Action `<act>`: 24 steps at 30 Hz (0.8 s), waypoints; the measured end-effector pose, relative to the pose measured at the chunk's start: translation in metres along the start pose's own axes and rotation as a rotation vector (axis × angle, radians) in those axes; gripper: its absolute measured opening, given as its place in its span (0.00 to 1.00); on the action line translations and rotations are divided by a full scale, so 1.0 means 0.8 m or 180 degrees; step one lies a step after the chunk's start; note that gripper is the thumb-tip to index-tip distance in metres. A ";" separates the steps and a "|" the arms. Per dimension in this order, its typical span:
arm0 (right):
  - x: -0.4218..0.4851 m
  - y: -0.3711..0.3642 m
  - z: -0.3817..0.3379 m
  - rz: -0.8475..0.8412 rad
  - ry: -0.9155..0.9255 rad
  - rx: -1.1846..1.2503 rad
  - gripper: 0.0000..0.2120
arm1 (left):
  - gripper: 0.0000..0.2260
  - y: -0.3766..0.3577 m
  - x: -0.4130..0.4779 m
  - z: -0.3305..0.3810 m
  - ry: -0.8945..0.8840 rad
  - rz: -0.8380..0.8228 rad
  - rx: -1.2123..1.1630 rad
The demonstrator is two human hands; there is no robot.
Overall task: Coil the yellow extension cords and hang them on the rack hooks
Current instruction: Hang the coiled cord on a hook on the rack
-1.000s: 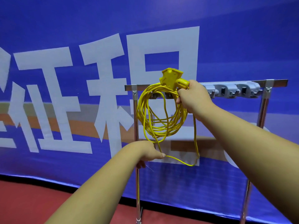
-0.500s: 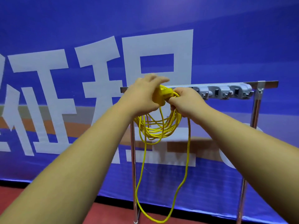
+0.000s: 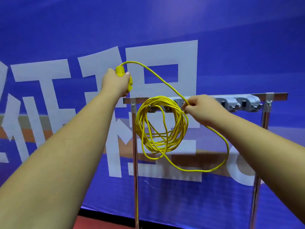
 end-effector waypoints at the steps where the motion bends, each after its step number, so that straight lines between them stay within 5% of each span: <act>1: 0.009 0.003 -0.002 0.0092 0.0096 -0.0260 0.10 | 0.19 0.001 0.006 -0.008 0.0069 0.0067 -0.0019; 11: 0.104 -0.009 -0.024 0.0695 0.0239 -0.0387 0.09 | 0.12 0.007 0.024 -0.146 0.0809 0.0097 0.0682; 24: 0.131 -0.055 -0.057 0.0382 0.0936 -0.0331 0.10 | 0.10 -0.036 -0.068 -0.313 0.1741 -0.1716 0.1080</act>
Point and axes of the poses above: each hand's wrist, its own x-axis towards the middle knuckle, its own y-axis out of the back of the hand, z = x × y, the point moved 1 cm from there along x, towards the middle knuckle, and after that the axes turned 14 degrees about y, right-handed, at the moved point
